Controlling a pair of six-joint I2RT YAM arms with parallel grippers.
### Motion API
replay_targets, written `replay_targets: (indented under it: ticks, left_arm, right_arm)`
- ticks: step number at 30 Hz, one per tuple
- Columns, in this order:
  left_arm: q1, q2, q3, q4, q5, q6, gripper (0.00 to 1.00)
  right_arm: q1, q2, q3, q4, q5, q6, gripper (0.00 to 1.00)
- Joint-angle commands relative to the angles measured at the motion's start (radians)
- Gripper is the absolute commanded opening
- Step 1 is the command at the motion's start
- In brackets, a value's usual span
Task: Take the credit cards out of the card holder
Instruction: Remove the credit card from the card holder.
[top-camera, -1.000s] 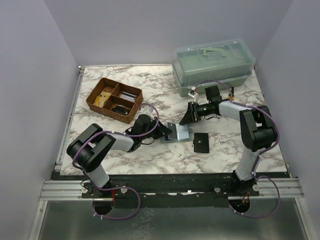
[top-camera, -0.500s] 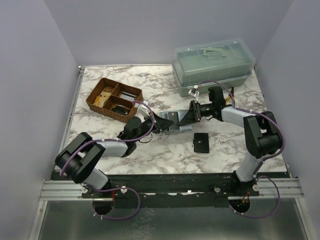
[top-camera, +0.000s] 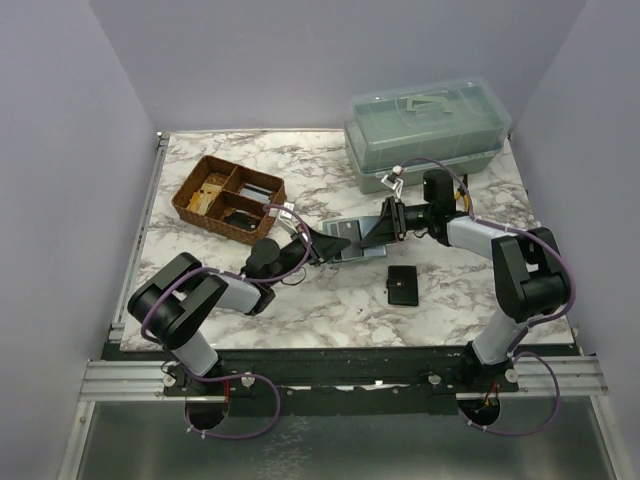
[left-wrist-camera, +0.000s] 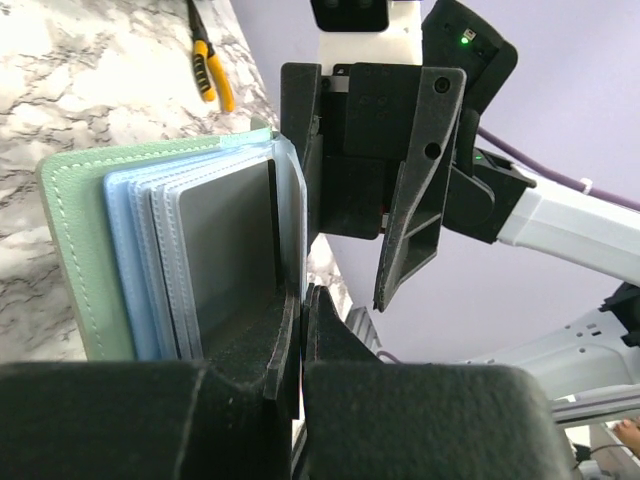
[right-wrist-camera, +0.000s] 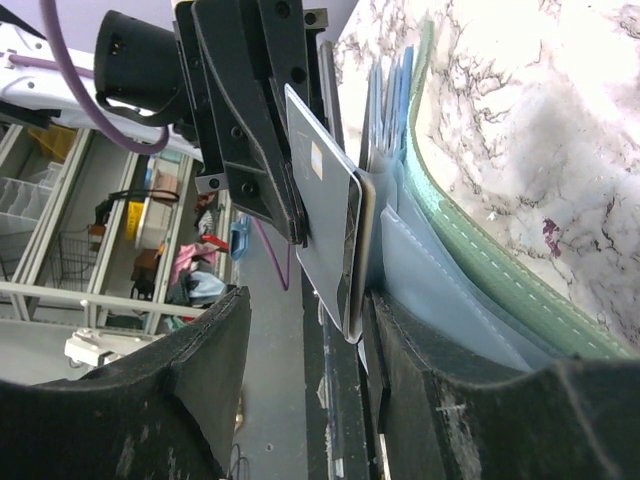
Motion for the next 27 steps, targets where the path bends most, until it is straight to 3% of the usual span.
replay_targets:
  ticks: [1, 4, 8, 14, 18, 25, 27]
  left_arm:
    - [-0.026, 0.063, 0.053, 0.197, 0.11, -0.078, 0.0]
    - [-0.028, 0.068, 0.05, 0.195, 0.107, -0.076, 0.0]
    - [-0.032, 0.06, 0.043, 0.195, 0.121, -0.082, 0.0]
    - [-0.052, 0.108, 0.093, 0.198, 0.183, -0.103, 0.0]
    - [-0.073, 0.151, 0.134, 0.2, 0.185, -0.105, 0.0]
    - [-0.076, 0.169, 0.136, 0.187, 0.17, -0.102, 0.0]
    - [-0.081, 0.171, 0.131, 0.185, 0.168, -0.101, 0.0]
  right_arm:
    - [0.009, -0.036, -0.035, 0.167, -0.057, 0.113, 0.54]
    - [0.008, -0.048, -0.04, 0.187, -0.041, 0.131, 0.52]
    - [-0.012, -0.049, -0.016, 0.065, 0.035, 0.058, 0.51]
    - [-0.03, -0.05, -0.072, 0.26, -0.012, 0.221, 0.5]
    - [-0.029, -0.069, -0.077, 0.242, 0.008, 0.21, 0.44]
    - [-0.029, -0.074, -0.074, 0.244, 0.008, 0.223, 0.23]
    - [-0.03, -0.068, -0.076, 0.26, -0.004, 0.236, 0.11]
